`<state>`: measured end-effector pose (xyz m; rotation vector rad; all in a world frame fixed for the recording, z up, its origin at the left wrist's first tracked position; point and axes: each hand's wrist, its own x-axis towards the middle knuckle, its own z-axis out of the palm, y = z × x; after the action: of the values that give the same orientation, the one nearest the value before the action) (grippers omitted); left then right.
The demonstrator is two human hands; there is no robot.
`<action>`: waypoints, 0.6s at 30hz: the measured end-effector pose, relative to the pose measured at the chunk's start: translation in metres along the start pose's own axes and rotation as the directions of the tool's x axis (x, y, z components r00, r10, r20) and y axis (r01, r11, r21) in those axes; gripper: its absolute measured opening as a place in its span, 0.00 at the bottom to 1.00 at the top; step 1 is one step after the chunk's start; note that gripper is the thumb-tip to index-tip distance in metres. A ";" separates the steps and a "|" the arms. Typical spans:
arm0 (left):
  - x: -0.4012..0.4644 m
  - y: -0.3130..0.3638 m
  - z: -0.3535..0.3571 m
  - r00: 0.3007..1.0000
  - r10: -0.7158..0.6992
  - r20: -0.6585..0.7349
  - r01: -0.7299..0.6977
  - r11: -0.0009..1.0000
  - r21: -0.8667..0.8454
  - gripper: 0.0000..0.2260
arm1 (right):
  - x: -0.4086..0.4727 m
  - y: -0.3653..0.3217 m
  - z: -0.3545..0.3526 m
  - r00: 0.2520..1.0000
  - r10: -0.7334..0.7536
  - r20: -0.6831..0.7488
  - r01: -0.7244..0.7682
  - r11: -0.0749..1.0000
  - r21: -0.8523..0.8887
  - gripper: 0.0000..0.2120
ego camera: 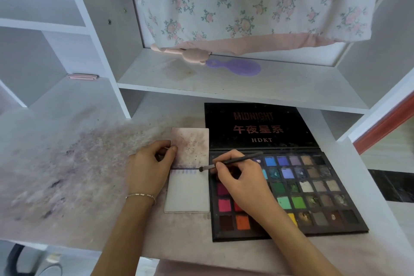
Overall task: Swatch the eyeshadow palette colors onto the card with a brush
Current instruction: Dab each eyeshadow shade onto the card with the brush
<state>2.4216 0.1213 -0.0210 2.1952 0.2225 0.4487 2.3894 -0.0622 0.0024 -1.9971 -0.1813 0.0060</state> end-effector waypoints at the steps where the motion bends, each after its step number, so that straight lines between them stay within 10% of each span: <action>1: 0.000 0.000 0.000 1.000 -0.005 -0.001 0.005 1.000 0.002 0.06 | 0.000 0.000 0.000 1.000 0.003 0.006 -0.003 1.000 -0.001 0.05; 18: -0.001 0.000 -0.001 1.000 -0.009 -0.005 0.009 1.000 0.012 0.06 | 0.002 0.003 0.004 0.999 0.014 0.030 -0.012 0.999 -0.050 0.05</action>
<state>2.4204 0.1216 -0.0212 2.2043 0.2379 0.4486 2.3911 -0.0599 -0.0015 -2.0487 -0.1899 0.0406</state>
